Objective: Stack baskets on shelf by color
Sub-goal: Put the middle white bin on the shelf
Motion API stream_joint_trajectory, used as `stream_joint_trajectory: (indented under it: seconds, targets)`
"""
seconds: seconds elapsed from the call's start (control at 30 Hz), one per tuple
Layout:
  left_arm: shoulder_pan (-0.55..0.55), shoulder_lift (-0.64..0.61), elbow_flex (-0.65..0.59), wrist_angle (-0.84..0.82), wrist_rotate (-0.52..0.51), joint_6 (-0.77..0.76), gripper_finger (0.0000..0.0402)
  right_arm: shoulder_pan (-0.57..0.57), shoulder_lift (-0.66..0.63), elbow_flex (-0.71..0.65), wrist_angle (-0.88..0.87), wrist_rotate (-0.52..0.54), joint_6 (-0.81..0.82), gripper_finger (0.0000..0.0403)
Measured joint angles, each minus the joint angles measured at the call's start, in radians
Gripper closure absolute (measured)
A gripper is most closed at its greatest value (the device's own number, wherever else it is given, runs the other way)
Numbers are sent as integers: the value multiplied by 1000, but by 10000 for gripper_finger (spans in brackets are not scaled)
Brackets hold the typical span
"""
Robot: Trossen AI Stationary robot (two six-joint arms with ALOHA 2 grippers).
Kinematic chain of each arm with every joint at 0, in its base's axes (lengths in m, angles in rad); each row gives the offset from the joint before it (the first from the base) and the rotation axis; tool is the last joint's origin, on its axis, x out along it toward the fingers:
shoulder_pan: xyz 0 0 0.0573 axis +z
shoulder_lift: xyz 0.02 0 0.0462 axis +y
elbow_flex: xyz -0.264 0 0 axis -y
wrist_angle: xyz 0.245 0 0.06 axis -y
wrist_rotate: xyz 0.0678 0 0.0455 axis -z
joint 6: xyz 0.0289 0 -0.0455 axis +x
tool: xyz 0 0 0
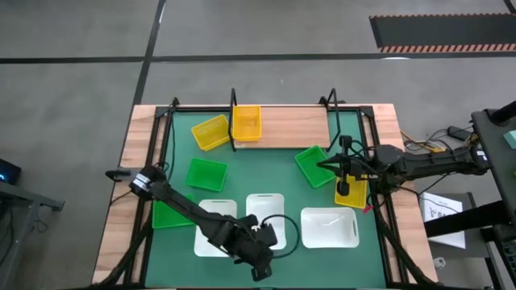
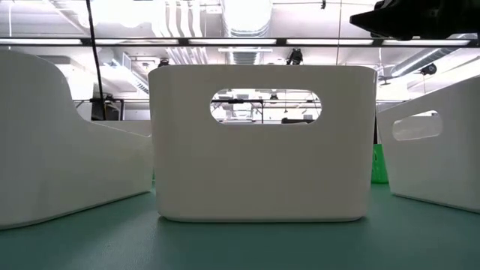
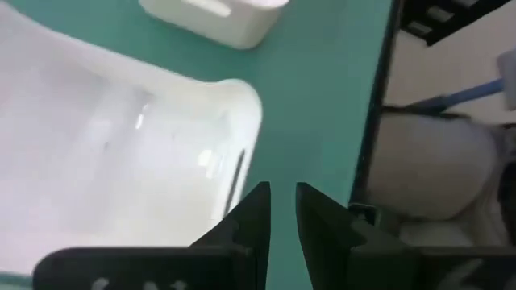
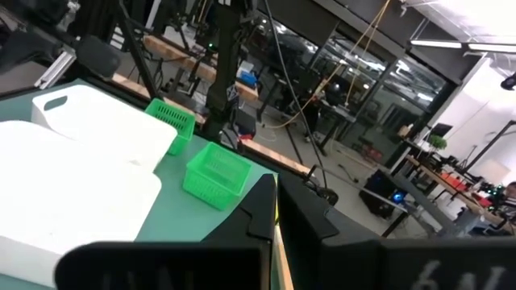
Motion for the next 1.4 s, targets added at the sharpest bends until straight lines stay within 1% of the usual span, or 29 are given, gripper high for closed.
stream_joint_trajectory:
  seconds: [0.13, 0.2, 0.3, 0.47, 0.57, 0.63, 0.73, 0.83, 1.0, 1.1, 1.2, 1.27, 1.4]
  targets:
    - [4, 4, -8, -2, 4, 30, 356, 0, 1, 0, -21, 1, 0, 394]
    - [4, 4, -22, -15, 4, 37, 350, 0, 1, 0, -24, 1, 0, 394]
    - [4, 5, -31, -10, 7, 83, 324, 0, 1, 0, -25, 1, 2, 394]
    - [3, 5, -73, -11, 4, 111, 260, 0, 1, 0, -26, 1, 4, 394]
    - [0, 5, -107, 25, 2, 136, 229, 0, 1, 0, -26, 1, 4, 394]
    - [-1, 5, -134, 54, -3, 149, 217, 0, 1, 0, -27, 1, 4, 394]
    - [-1, 5, -175, 126, -20, 164, 213, 0, 1, 0, -28, 1, 5, 394]
    - [-1, 5, -212, 161, -30, 164, 212, 0, 1, 0, -34, 1, 4, 394]
    - [-1, 5, -286, 270, -30, 179, 213, 0, 1, 0, -51, 2, 3, 394]
    - [-1, 4, -320, 334, -29, 189, 224, 0, 0, 0, -51, 2, 3, 394]
    - [-1, 5, -327, 335, -29, 214, 248, 0, 0, 0, -50, 1, 4, 394]
    - [-1, 4, -326, 342, -29, 221, 270, 0, 0, 0, -50, 2, 4, 394]
    - [-1, 4, -325, 335, -29, 222, 332, 0, 0, 0, -49, 2, 1, 394]
